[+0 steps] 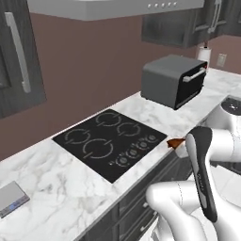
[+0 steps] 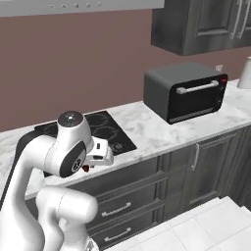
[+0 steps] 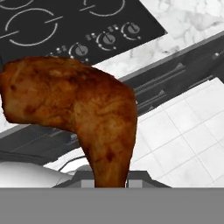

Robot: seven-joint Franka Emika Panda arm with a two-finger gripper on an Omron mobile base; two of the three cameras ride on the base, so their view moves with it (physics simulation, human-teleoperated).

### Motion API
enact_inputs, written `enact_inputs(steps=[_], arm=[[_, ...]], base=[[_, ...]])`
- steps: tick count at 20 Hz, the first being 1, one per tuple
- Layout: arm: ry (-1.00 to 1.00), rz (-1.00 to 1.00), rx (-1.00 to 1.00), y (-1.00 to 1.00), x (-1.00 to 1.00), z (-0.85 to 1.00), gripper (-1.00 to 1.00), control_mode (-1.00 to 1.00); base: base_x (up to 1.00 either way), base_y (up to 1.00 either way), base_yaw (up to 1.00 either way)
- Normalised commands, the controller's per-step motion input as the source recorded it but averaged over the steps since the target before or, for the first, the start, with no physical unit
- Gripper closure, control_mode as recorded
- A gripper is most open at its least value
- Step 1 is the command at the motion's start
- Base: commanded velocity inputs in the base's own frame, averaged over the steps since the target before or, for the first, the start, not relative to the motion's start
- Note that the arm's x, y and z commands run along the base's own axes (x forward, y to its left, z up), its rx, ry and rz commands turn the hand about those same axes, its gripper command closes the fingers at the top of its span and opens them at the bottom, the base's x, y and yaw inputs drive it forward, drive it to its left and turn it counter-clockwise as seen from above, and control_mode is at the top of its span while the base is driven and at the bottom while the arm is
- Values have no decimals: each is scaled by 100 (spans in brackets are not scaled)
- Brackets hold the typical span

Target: Take the chicken drumstick from the fridge and place it on the digital scale on the counter by the fridge. Wait a few seconds for a reading, then move it to the plate on the dining counter.

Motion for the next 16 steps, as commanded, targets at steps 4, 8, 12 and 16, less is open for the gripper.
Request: enact_inputs(steps=[4,8,12,16], arm=[[0,0,0,0,0,0,100,100],[0,0,0,0,0,0,100,100],[0,0,0,0,0,0,100,100],[0,0,0,0,0,0,100,100]], base=[[42,-100,-29],[3,-73,-73],[0,-15,-90],[0,-2,-92]])
